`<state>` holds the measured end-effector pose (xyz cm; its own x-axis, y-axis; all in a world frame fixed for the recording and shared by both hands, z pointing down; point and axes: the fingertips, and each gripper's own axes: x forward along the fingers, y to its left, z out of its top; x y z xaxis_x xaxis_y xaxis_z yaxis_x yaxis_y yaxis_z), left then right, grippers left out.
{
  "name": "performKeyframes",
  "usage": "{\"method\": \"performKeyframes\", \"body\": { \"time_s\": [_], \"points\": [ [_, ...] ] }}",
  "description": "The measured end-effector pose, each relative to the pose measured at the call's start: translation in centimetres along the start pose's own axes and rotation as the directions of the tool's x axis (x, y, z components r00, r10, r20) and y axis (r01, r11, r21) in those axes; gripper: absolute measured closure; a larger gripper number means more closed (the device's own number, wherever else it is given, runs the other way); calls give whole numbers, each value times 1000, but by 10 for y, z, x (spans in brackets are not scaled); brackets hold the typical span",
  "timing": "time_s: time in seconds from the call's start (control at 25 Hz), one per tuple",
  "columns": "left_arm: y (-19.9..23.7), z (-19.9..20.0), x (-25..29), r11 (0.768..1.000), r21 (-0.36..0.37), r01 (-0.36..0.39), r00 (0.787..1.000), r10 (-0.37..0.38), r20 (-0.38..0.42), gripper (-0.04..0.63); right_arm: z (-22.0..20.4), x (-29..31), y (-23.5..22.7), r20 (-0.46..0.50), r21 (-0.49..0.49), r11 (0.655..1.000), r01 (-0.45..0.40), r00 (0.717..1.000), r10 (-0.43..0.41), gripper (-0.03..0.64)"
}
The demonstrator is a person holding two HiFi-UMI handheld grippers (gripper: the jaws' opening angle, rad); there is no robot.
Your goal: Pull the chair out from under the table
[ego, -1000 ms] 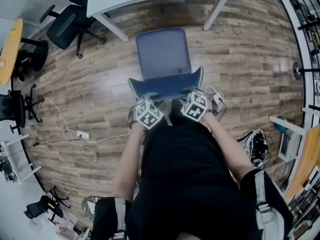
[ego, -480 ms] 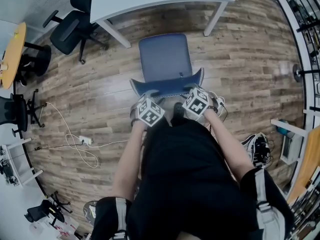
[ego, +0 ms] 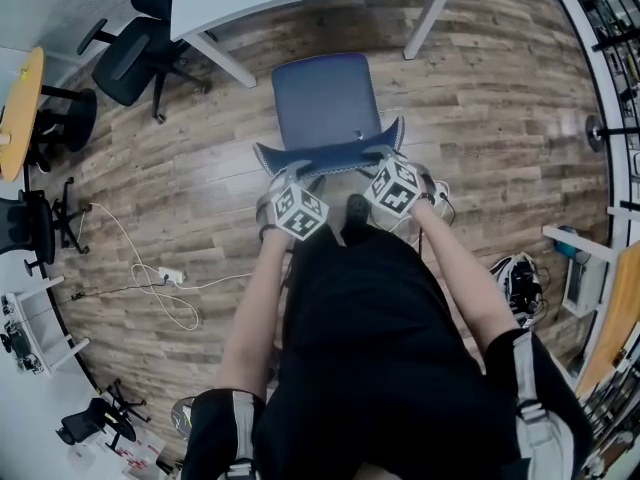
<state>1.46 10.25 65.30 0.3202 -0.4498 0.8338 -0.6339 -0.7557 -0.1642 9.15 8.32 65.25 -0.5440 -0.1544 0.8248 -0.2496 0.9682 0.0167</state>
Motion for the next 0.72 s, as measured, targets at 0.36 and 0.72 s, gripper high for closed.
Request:
{"method": "performKeyframes", "body": {
  "time_s": [0.36, 0.72],
  "points": [
    [12, 4, 2, 1000, 8, -23, 1000, 22, 2, 437, 7, 1, -9, 79, -79, 996, 48, 996, -41, 468],
    [-1, 9, 4, 999, -43, 31, 1000, -32, -2, 342, 2, 0, -12, 86, -80, 996, 38, 996, -31, 468]
  ]
}}
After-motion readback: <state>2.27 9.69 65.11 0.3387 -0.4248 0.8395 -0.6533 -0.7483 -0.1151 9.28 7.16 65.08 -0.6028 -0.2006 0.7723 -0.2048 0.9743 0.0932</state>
